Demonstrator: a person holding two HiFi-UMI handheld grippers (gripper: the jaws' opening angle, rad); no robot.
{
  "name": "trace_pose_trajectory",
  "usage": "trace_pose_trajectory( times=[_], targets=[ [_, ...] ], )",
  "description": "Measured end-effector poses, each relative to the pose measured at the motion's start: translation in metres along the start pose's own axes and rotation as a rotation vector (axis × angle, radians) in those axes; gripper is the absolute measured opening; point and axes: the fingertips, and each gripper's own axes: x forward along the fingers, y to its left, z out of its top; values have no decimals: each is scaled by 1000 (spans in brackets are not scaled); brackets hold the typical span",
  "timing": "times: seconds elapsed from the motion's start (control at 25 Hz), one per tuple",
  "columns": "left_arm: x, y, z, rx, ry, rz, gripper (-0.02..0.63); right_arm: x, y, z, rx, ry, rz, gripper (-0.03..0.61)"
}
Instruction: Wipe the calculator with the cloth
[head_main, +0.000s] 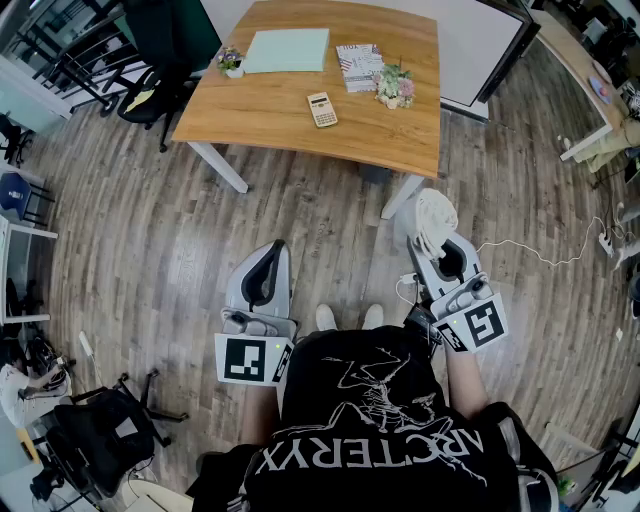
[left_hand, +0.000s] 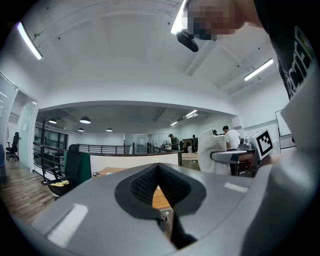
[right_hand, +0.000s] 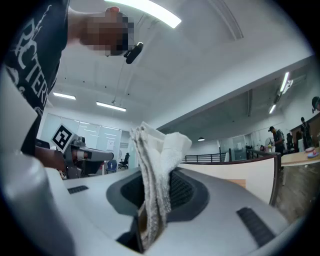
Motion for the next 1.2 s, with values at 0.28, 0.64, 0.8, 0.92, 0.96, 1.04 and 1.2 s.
trace_pose_trajectory(
  times=[0.28,0.64,0.8,0.92,0.96,1.04,1.2],
  targets=[
    [4,-3,0,23,0,-7,8,1,-3,-5,-20,22,-20,94],
    [22,-7,-1,19,7,11,8,5,-17,-3,-13,-4,1,94],
    [34,-21,-1,6,15,19,8,0,-32,-4,4,-6,20,92],
    [43,-29,-4,9,21,35,8,-1,-43,-6,8,-5,39,92],
    [46,-30,-6,7,24,43,8,-1,-47,-8,9,-4,46,93],
    [53,-34,-10,4,30,59,8,0,-55,-11,12,2,61,92],
    [73,-33,-15,4,43,76,8,10,-73,-19,18,11,82,92]
  ],
)
